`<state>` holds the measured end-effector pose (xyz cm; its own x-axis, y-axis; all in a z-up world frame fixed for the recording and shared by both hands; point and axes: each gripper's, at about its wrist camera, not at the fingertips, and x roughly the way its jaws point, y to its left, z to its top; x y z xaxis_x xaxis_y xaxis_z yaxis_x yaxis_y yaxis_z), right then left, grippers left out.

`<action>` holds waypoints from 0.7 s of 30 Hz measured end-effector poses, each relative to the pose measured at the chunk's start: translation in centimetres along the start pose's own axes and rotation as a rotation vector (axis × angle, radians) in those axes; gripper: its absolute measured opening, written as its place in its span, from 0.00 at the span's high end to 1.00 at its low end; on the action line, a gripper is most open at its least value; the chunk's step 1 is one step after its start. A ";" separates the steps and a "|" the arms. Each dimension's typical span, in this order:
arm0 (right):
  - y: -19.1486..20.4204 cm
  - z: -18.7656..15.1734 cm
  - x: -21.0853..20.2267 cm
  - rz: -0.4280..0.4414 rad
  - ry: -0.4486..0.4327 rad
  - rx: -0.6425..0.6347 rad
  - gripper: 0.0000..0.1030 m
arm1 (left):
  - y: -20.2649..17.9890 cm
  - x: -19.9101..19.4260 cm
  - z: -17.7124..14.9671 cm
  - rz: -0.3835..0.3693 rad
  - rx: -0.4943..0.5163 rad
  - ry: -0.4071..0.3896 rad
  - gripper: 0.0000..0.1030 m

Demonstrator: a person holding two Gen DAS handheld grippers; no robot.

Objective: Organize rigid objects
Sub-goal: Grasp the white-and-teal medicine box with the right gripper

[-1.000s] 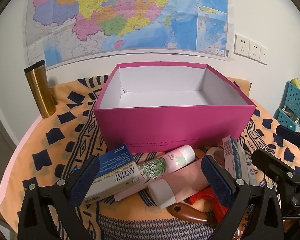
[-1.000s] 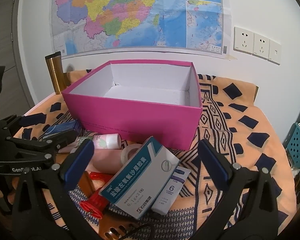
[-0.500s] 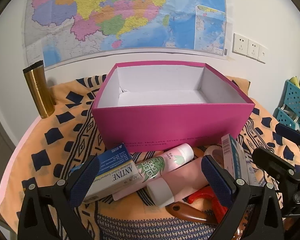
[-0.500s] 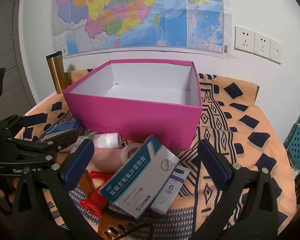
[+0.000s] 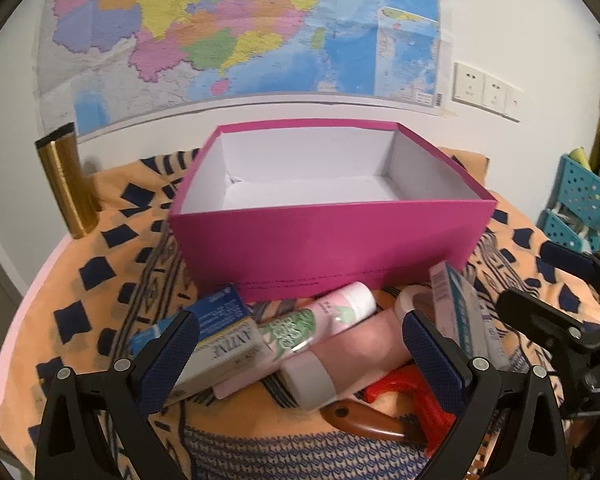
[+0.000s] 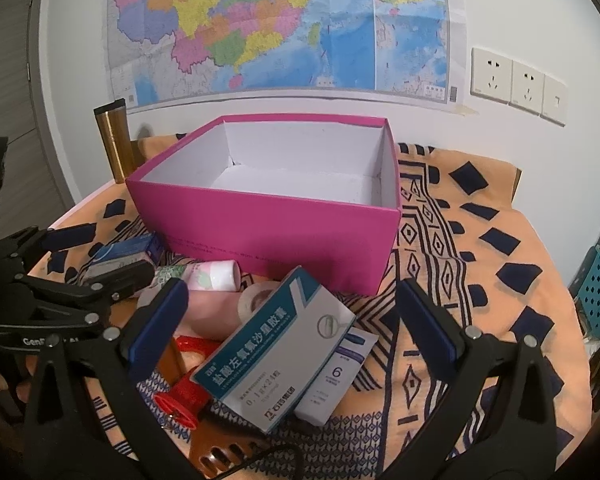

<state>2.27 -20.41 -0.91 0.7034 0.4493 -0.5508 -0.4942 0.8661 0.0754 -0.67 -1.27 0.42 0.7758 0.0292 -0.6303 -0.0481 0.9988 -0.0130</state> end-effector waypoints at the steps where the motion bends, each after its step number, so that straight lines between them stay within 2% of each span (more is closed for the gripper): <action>1: -0.2 0.0 0.0 0.003 0.004 0.002 0.00 | -0.1 0.0 -0.1 -0.013 0.004 0.005 0.00; 11: -3.6 -0.7 0.0 0.037 0.055 0.080 0.01 | -2.8 0.5 -1.8 -0.175 0.145 0.066 0.00; 16: -5.6 -0.6 -0.8 0.066 0.054 0.131 0.01 | -3.7 1.7 -2.2 -0.227 0.168 0.119 0.01; 21: -5.5 -0.6 0.0 0.106 0.090 0.103 0.13 | -4.4 2.4 -2.2 -0.277 0.184 0.153 0.12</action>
<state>4.72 -25.33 -1.82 0.5996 0.5215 -0.6070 -0.5048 0.8350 0.2188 0.06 -5.70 -2.76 0.6401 -0.2360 -0.7311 0.2753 0.9589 -0.0685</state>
